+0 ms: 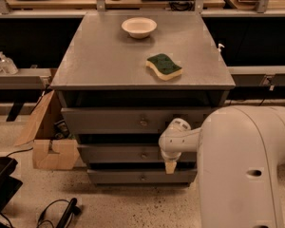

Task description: Open middle drawer

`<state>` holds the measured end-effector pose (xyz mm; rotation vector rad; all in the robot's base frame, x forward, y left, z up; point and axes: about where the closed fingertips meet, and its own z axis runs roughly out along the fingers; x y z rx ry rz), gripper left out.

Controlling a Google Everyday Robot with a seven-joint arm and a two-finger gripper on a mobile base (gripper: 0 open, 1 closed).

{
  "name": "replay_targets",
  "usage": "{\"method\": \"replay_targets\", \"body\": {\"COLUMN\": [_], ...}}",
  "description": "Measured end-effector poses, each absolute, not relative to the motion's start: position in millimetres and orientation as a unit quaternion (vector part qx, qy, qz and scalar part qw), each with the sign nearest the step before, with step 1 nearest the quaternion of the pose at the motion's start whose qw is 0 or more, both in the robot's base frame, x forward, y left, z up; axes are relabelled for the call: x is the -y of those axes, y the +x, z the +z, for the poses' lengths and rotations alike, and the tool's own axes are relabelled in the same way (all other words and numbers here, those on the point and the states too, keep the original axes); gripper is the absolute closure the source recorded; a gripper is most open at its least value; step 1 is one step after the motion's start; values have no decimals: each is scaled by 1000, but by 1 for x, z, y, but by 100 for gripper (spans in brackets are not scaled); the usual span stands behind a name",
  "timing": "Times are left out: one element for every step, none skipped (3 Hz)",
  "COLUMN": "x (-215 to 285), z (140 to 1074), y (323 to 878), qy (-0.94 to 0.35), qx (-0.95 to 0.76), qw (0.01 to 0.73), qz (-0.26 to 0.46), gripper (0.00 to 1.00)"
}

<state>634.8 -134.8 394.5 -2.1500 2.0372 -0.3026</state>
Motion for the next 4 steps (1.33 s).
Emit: {"method": "replay_targets", "body": {"x": [137, 137, 137, 137], "z": [389, 392, 398, 400], "y": [615, 610, 610, 610], "qy": [-712, -710, -710, -710], "qx": [-694, -696, -696, -696], "qw": [73, 74, 74, 74], "qz": [-80, -77, -77, -77], "gripper": [48, 71, 94, 100]}}
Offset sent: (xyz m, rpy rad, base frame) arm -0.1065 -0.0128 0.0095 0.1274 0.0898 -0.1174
